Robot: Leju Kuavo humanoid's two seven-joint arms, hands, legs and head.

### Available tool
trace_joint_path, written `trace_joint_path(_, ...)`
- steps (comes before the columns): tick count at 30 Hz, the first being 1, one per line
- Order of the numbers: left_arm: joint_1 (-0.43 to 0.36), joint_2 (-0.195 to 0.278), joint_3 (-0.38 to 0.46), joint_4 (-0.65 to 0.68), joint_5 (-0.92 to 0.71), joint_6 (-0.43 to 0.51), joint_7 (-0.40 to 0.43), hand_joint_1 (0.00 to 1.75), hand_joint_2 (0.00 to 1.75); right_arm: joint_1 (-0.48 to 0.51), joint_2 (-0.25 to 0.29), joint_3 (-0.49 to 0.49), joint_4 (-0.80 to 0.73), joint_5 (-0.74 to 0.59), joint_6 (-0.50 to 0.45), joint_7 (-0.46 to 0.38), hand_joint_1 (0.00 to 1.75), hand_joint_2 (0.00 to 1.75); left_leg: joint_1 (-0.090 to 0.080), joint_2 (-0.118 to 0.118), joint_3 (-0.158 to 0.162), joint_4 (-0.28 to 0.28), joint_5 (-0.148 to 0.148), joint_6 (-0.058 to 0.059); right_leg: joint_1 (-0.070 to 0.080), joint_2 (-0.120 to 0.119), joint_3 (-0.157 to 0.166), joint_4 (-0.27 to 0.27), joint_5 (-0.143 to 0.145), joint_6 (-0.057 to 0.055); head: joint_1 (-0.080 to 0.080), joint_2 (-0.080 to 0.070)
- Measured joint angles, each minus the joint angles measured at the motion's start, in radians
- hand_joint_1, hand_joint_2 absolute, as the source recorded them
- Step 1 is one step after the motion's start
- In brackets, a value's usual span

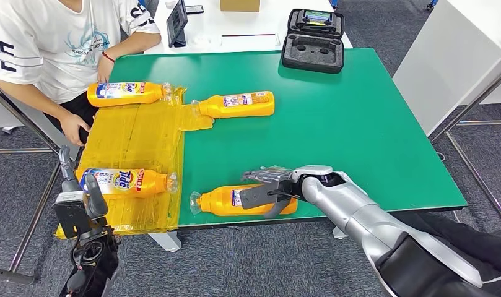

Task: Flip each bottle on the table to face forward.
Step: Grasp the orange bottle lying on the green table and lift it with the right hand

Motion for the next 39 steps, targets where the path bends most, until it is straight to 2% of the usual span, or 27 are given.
trace_joint_path(34, -0.025, 0.000, -0.021, 0.053, 0.052, 0.000, 0.000, 0.00, 0.00, -0.011, -0.006, 0.056, 0.007, 0.017, 0.018, 0.027, 0.00, 1.75, 0.000, 0.000, 0.000, 0.000, 0.000, 0.000, 0.000, 0.000, 0.000, 0.000, 0.000, 0.000, 0.000, 0.000)
trace_joint_path(35, -0.026, 0.000, -0.024, 0.054, 0.052, 0.000, 0.000, 0.00, 0.00, -0.012, -0.005, 0.060, 0.009, 0.020, 0.014, 0.030, 0.03, 1.75, 0.000, 0.000, 0.000, 0.000, 0.000, 0.000, 0.000, 0.000, 0.000, 0.000, 0.000, 0.000, 0.000, 0.000)
trace_joint_path(36, -0.026, 0.000, -0.027, 0.056, 0.052, 0.000, 0.000, 0.00, 0.00, -0.013, -0.004, 0.063, 0.011, 0.024, 0.010, 0.034, 0.12, 1.75, 0.000, 0.000, 0.000, 0.000, 0.000, 0.000, 0.000, 0.000, 0.000, 0.000, 0.000, 0.000, 0.000, 0.000)
trace_joint_path(37, -0.026, 0.000, -0.028, 0.057, 0.053, 0.000, 0.000, 0.00, 0.00, -0.015, -0.002, 0.067, 0.013, 0.027, 0.007, 0.039, 0.30, 1.75, 0.000, 0.000, 0.000, 0.000, 0.000, 0.000, 0.000, 0.000, 0.000, 0.000, 0.000, 0.000, 0.000, 0.000)
trace_joint_path(39, -0.026, -0.001, -0.028, 0.060, 0.056, 0.000, 0.000, 0.00, 0.00, -0.018, 0.004, 0.074, 0.019, 0.032, 0.003, 0.048, 0.96, 1.75, 0.000, 0.000, 0.000, 0.000, 0.000, 0.000, 0.000, 0.000, 0.000, 0.000, 0.000, 0.000, 0.000, 0.000)
